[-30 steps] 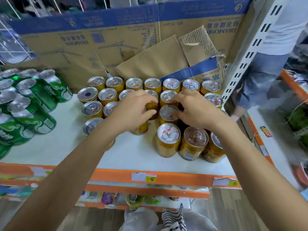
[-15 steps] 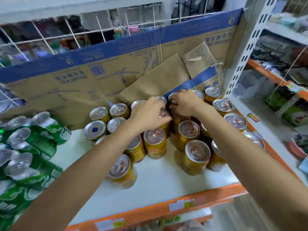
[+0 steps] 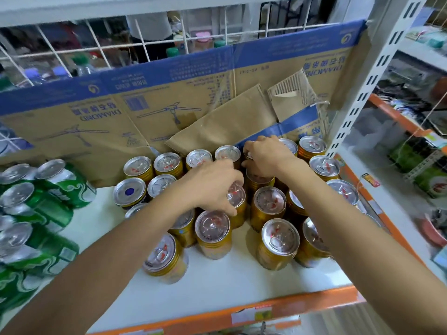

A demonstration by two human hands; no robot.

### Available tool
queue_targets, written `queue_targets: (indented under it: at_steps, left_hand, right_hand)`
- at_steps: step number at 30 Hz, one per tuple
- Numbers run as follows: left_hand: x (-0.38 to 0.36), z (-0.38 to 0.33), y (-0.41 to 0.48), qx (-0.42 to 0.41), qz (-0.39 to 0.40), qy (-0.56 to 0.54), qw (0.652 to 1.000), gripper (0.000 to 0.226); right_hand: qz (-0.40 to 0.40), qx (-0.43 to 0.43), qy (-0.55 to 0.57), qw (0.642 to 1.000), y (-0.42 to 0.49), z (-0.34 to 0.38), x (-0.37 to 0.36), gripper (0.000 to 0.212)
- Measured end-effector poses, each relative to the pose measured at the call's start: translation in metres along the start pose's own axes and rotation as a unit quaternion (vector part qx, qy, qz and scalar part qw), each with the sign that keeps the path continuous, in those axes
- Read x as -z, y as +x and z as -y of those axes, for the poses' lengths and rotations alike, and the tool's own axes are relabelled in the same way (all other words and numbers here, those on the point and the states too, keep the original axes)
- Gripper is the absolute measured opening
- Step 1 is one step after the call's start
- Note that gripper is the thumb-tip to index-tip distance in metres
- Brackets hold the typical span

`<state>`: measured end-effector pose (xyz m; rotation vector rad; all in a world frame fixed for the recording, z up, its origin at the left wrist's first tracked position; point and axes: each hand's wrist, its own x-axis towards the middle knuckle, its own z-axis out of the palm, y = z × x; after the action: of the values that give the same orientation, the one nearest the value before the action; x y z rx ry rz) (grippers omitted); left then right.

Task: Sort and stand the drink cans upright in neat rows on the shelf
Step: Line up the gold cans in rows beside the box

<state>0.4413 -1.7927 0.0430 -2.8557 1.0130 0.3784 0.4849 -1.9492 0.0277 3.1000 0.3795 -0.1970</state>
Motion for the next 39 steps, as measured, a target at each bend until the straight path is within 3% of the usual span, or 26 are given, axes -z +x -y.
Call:
queue_targets:
  at_steps: [3, 6, 9, 11, 17, 26, 34, 39]
  left_hand:
    - [0.005, -0.002, -0.006, -0.037, 0.028, 0.024, 0.999, 0.066]
    - [0.012, 0.008, -0.006, -0.041, 0.051, -0.105, 0.992, 0.047]
    - [0.014, 0.029, 0.008, 0.033, -0.072, -0.208, 0.975, 0.027]
    - [0.010, 0.038, 0.025, 0.089, -0.152, -0.159, 0.971, 0.032]
    - [0.001, 0.035, 0.060, 0.146, -0.066, -0.028, 0.987, 0.060]
    - [-0.005, 0.037, 0.053, 0.167, -0.114, 0.064, 0.977, 0.051]
    - [-0.022, 0.041, 0.045, 0.116, -0.221, -0.068, 0.966, 0.031]
    - [-0.019, 0.049, 0.042, 0.082, -0.191, -0.119, 0.971, 0.016]
  right_hand:
    - [0.004, 0.001, 0.013, 1.000, 0.004, -0.004, -0.003, 0.046]
    - [-0.004, 0.007, 0.024, 1.000, 0.005, -0.007, -0.003, 0.039]
    - [-0.022, 0.001, 0.028, 0.999, 0.005, -0.009, -0.001, 0.026]
    - [-0.032, -0.007, 0.021, 0.999, 0.005, -0.006, 0.000, 0.028]
    - [-0.064, -0.010, -0.017, 0.998, 0.001, 0.000, 0.007, 0.031]
    - [-0.065, -0.007, -0.043, 0.997, 0.000, 0.002, 0.006, 0.032]
    - [-0.074, -0.002, -0.056, 0.996, 0.001, 0.003, 0.004, 0.030]
    - [-0.082, -0.006, -0.063, 0.995, 0.002, 0.005, 0.003, 0.029]
